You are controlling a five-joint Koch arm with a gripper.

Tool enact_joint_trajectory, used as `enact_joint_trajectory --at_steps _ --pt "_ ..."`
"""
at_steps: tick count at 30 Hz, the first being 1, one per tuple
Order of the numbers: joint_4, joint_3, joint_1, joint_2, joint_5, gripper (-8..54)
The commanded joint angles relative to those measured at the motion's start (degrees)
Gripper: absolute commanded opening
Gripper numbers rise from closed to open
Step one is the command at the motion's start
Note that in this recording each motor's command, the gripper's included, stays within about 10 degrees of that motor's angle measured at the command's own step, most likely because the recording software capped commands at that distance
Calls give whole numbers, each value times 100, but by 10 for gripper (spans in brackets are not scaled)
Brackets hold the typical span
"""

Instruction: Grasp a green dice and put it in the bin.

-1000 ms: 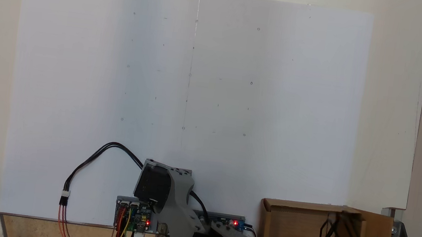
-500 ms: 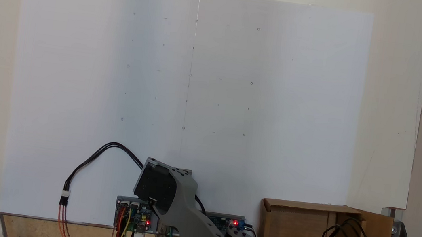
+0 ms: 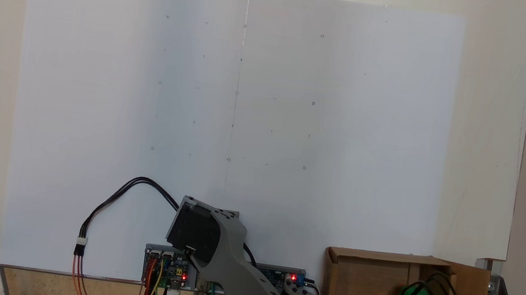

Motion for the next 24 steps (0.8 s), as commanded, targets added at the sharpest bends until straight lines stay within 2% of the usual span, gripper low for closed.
enact_joint_trajectory --at_steps 1,5,9,15,24 --pt "114 -237 -88 79 -422 435" --pt "114 -237 -527 835 -308 435" --pt "88 -237 -1450 1793 431 435" --pt "-123 -237 -3760 2918 1731 437" --pt "-167 202 -7513 3700 2689 438"
